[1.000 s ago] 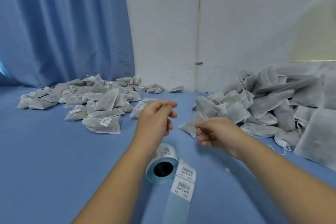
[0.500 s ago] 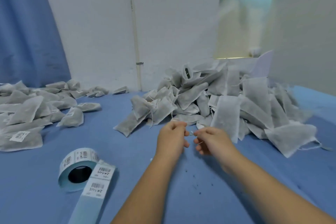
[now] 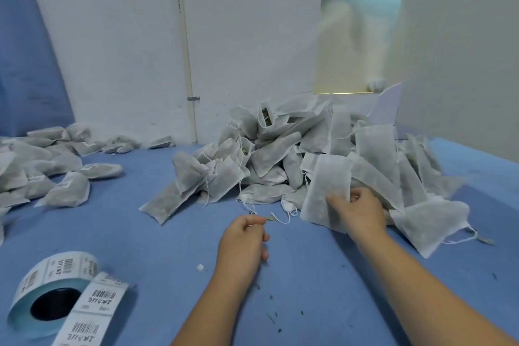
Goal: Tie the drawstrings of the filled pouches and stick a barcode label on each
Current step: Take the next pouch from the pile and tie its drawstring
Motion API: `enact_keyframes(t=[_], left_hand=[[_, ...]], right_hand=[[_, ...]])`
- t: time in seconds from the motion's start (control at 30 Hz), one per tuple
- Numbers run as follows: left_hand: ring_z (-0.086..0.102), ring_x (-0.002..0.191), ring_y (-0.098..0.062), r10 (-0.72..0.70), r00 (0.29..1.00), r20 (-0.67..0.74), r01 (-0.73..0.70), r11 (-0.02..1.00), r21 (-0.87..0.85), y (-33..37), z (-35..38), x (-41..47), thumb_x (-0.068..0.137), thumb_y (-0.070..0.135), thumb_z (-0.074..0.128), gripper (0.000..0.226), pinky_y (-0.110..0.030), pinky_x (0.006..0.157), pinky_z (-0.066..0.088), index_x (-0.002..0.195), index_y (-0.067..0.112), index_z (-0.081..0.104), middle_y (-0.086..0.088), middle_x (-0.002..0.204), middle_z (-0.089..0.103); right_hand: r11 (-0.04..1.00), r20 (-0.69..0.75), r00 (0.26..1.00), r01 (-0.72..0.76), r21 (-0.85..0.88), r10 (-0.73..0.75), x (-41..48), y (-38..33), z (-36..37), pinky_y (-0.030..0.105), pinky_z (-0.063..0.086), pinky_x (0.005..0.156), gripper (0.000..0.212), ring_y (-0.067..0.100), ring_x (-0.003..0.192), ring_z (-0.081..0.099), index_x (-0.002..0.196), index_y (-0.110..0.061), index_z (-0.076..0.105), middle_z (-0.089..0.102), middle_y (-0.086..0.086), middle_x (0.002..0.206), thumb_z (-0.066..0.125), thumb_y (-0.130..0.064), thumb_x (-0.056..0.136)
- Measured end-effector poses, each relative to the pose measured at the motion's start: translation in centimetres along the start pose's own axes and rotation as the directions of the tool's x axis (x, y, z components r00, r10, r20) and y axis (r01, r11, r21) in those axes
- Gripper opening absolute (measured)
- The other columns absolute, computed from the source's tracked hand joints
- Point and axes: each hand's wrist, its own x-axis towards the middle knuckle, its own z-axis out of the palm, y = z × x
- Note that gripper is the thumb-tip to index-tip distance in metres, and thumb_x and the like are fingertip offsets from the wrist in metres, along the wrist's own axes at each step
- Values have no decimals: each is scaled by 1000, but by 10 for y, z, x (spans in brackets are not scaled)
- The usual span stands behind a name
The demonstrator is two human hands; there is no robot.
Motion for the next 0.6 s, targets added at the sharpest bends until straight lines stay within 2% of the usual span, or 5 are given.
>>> enact_keyframes(t=[0.1, 0.23, 0.3, 0.43, 0.6], left_hand=[[49, 40, -9, 12, 1000, 2, -12, 1000, 26, -1, 2, 0, 92, 6, 46, 23, -20, 41, 38, 95, 20, 63, -1, 76, 61], [53, 47, -7, 63, 998, 6, -63, 997, 40, 0, 5, -4, 90, 8, 51, 24, -20, 46, 44, 96, 27, 62, 10, 63, 58], [56, 54, 1, 127, 992, 6, -127, 991, 43, 3, 7, -6, 90, 15, 58, 22, -12, 52, 45, 100, 35, 60, 18, 83, 65], [55, 96, 18, 261, 964, 58, -264, 962, 70, 9, 9, -11, 84, 38, 73, 46, -3, 74, 43, 123, 43, 48, 25, 121, 53], [68, 100, -4, 323, 939, 120, -313, 945, -95, 16, 0, -15, 59, 55, 77, 70, -22, 84, 53, 122, 35, 56, 12, 108, 72]], right_hand=[[995, 33, 999, 30, 100, -33, -4, 2, 5, 29, 36, 53, 19, 16, 63, 50, 75, -11, 57, 57, -3, 69, 70, -24, 76], [973, 106, 974, 186, 139, -201, -21, 4, 8, 24, 37, 55, 18, 13, 61, 48, 69, -9, 56, 55, -3, 65, 70, -14, 78], [947, 127, 943, 289, 138, -306, -30, 0, 8, 17, 35, 53, 18, 6, 56, 44, 66, -10, 56, 53, -5, 63, 71, -11, 77], [857, 205, 833, 487, 166, -514, -57, -18, 7, 14, 39, 55, 25, 3, 56, 47, 62, -21, 54, 57, -9, 64, 72, -11, 76], [761, 380, 660, 582, 287, -648, -89, -35, 8, 15, 36, 57, 16, 4, 59, 45, 67, -32, 54, 52, -15, 64, 63, -20, 71]])
